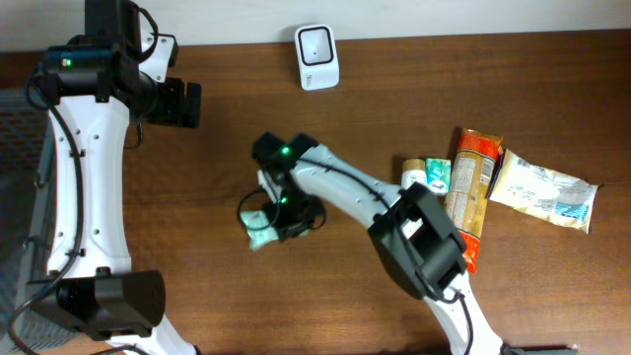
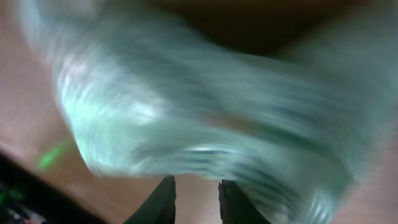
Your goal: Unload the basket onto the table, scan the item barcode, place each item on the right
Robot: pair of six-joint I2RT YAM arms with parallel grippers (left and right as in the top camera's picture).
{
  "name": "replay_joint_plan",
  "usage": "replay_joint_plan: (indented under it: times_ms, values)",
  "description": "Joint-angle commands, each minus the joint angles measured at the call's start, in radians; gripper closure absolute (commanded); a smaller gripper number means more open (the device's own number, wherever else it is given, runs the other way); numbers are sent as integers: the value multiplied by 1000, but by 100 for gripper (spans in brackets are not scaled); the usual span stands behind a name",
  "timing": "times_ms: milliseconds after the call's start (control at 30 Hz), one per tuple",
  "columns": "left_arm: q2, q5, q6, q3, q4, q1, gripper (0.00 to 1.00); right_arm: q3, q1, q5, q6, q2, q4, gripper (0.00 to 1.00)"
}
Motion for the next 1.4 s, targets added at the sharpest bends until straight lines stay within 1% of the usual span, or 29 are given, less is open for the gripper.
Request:
replay_joint_plan:
  times_ms: [0, 33, 100, 133, 200, 267, 333, 367, 500, 600, 700, 800, 900, 933, 1000, 1033, 1067, 1100, 1133, 1167, 1233, 1367]
  values:
    - [-6, -4, 20, 6, 2, 3, 1, 6, -55, 0, -72, -1, -3, 76]
    - [-6, -4, 20, 6, 2, 3, 1, 8, -55, -34, -119, -5, -9, 76]
    - [-6, -4, 20, 6, 2, 3, 1, 60, -71, -48, -200, -22, -51, 72]
    - [-6, -3, 20, 6, 2, 3, 1, 108, -97, -43, -241, -28, -89, 68]
    - [-6, -3, 20, 6, 2, 3, 1, 121, -149, -40, -243, -27, -109, 67]
    - [-6, -3, 20, 6, 2, 2, 1, 103, -150, 50, -179, -20, -109, 67]
    - [-6, -3, 20, 6, 2, 3, 1, 74, -128, 70, -121, -18, -107, 67]
    - [-6, -3, 20, 6, 2, 3, 1, 51, -100, 80, -83, -18, -98, 67]
    - [-6, -3, 20, 6, 2, 3, 1, 11, -7, 158, -31, -18, -75, 66]
    - [-6, -3, 20, 6, 2, 3, 1, 11, 18, 153, -10, -18, -66, 66]
    - [-6, -3, 20, 6, 2, 3, 1, 11, 29, 75, -10, -18, -47, 67]
    - [-6, -3, 20, 6, 2, 3, 1, 11, 59, 67, -10, -18, -40, 67]
    - [-6, -3, 20, 6, 2, 3, 1, 13, 50, 67, -10, -19, -37, 67]
    - [-6, -3, 20, 6, 2, 3, 1, 38, 36, 52, -16, -25, -62, 67]
    - [-6, -3, 20, 6, 2, 3, 1, 143, -12, 41, -96, -58, -169, 65]
    - [-6, -4, 20, 6, 2, 3, 1, 196, -58, 41, -140, -82, -196, 57]
    - [-6, -4, 20, 6, 2, 3, 1, 237, -118, 41, -240, -93, -190, 48]
    - [-6, -3, 20, 6, 2, 3, 1, 243, -161, 40, -331, -92, -162, 39]
    - [-6, -3, 20, 6, 2, 3, 1, 241, -207, -12, -435, -73, -123, 33]
    - [-6, -4, 20, 6, 2, 3, 1, 241, -233, -77, -485, -51, -104, 29]
    - [-6, -3, 20, 6, 2, 3, 1, 240, -257, -204, -582, -6, -107, 25]
    - [-6, -3, 20, 6, 2, 3, 1, 239, -254, -210, -603, 40, -109, 23]
